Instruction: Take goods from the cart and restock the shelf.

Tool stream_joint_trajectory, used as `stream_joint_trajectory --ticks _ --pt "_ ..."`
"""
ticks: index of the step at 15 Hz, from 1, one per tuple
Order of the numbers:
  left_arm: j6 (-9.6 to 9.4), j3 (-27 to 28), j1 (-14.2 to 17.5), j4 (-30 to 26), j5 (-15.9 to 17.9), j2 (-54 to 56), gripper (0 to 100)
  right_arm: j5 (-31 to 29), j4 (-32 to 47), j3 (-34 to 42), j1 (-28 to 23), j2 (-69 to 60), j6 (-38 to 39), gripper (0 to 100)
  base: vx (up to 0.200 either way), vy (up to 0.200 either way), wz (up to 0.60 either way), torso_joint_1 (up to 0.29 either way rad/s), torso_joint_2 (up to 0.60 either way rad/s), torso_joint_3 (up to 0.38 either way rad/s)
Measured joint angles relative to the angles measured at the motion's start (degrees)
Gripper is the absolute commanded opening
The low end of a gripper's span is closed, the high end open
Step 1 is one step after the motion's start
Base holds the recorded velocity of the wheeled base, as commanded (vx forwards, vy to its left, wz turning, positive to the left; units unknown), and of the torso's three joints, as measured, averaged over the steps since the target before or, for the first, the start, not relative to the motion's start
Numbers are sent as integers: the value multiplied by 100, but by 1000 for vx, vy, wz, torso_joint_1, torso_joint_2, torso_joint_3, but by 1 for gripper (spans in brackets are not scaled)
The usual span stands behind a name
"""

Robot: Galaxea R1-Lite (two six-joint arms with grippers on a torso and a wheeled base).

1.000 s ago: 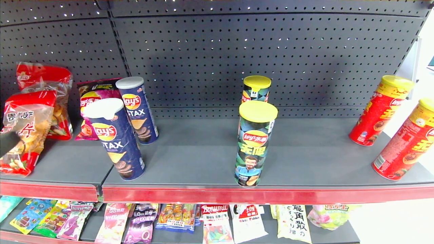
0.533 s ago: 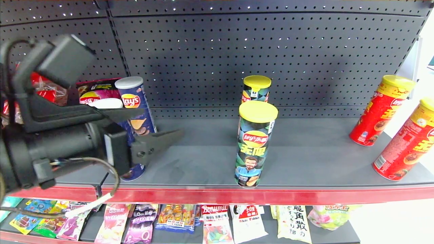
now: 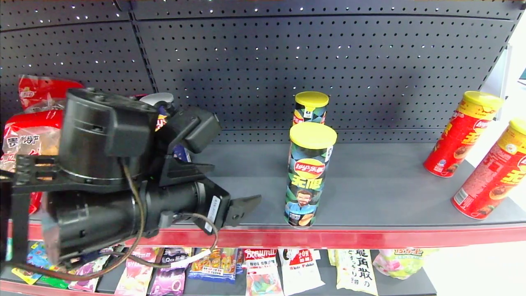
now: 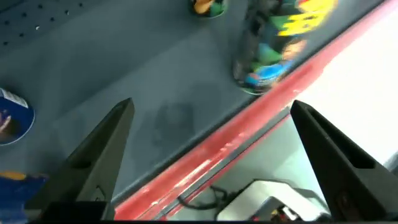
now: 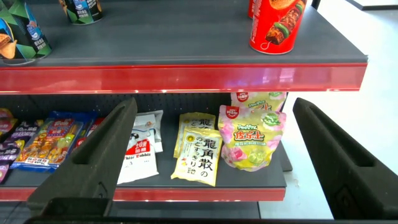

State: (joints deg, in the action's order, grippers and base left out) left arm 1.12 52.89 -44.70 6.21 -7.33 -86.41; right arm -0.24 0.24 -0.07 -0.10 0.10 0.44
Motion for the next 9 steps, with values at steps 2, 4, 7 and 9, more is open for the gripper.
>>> stream_joint_trajectory --ticks 2,4,7,9 --pt "7 190 46 -119 -354 -330 100 -2 0 -2 0 0 0 100 0 0 0 0 0 0" --pt "35 302 122 -542 -466 -527 100 -2 2 -2 0 0 0 100 0 0 0 0 0 0" --pt "473 385 157 -556 -485 -783 100 -2 2 -2 0 0 0 100 0 0 0 0 0 0" --pt "746 503 165 -556 -492 -1045 100 -2 2 -2 0 0 0 100 0 0 0 0 0 0"
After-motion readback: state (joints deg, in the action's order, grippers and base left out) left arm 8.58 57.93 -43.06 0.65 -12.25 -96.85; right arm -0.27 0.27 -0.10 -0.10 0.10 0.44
